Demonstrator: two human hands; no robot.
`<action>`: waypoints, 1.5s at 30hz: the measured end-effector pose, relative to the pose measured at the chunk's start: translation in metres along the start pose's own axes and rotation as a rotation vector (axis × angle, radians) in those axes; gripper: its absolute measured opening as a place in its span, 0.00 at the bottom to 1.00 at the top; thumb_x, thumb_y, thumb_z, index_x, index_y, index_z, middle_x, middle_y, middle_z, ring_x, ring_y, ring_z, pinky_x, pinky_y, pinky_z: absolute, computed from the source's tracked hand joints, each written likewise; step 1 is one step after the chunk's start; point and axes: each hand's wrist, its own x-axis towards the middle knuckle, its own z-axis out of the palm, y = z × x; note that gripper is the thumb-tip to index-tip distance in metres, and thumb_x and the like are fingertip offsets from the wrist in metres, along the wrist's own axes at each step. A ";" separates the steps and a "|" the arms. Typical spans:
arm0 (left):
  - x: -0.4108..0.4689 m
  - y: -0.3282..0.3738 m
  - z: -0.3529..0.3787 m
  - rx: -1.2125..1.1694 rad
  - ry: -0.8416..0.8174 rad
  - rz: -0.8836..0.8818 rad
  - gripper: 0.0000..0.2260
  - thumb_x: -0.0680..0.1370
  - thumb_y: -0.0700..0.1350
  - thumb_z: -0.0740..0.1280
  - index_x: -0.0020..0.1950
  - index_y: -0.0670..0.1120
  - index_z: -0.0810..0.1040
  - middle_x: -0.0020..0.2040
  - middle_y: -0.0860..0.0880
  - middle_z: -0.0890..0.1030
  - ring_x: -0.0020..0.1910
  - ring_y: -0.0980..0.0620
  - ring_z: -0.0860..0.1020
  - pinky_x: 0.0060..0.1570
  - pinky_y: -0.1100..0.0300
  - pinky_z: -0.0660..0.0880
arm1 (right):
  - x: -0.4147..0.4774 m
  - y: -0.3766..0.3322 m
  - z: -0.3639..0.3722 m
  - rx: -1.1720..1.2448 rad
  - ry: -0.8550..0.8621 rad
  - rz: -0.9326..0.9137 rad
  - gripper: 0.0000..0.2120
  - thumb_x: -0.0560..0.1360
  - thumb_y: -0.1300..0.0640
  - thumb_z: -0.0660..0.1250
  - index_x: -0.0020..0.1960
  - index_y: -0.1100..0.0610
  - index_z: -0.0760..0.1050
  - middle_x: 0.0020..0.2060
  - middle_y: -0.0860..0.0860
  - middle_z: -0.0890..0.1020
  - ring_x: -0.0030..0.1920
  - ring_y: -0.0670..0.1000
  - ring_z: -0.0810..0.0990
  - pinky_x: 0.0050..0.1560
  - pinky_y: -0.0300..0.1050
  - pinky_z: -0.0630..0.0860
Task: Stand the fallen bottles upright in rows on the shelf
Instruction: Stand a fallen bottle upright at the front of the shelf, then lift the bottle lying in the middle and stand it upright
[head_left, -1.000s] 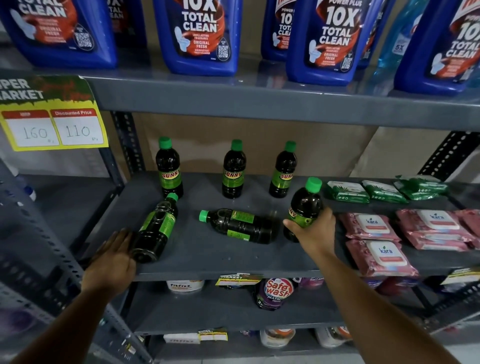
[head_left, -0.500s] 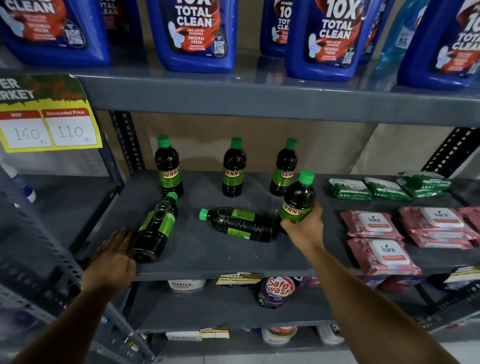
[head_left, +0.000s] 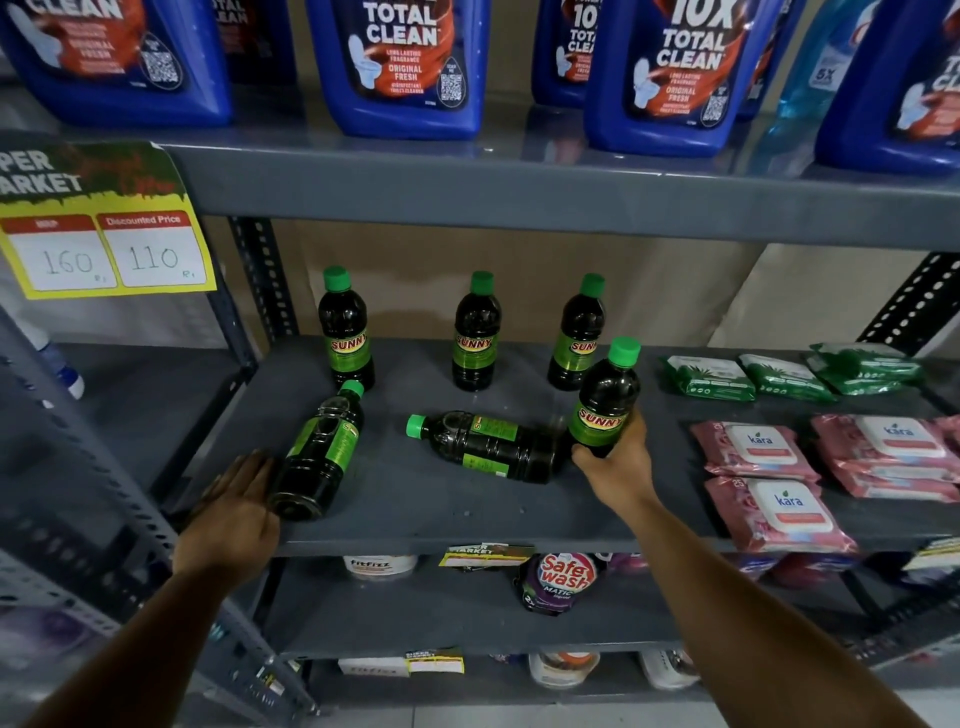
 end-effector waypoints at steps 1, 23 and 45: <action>0.000 0.000 -0.001 0.000 0.002 -0.001 0.33 0.70 0.48 0.49 0.75 0.42 0.59 0.77 0.42 0.61 0.77 0.44 0.58 0.76 0.47 0.57 | 0.001 0.002 0.001 0.005 -0.007 0.000 0.40 0.68 0.63 0.74 0.74 0.52 0.58 0.51 0.45 0.77 0.48 0.41 0.77 0.37 0.31 0.69; 0.007 0.002 -0.006 -0.135 -0.060 -0.095 0.33 0.69 0.51 0.47 0.76 0.49 0.58 0.79 0.47 0.58 0.78 0.45 0.54 0.76 0.47 0.52 | -0.017 -0.085 0.064 -1.043 -0.520 -0.432 0.45 0.66 0.48 0.75 0.76 0.51 0.56 0.69 0.54 0.71 0.65 0.61 0.72 0.64 0.55 0.69; 0.010 -0.001 0.001 -0.095 0.032 -0.084 0.27 0.75 0.47 0.57 0.75 0.51 0.59 0.78 0.50 0.61 0.77 0.48 0.57 0.76 0.49 0.55 | -0.045 -0.049 0.112 0.034 -0.157 -0.238 0.32 0.67 0.50 0.78 0.61 0.34 0.62 0.55 0.39 0.77 0.56 0.36 0.76 0.50 0.34 0.72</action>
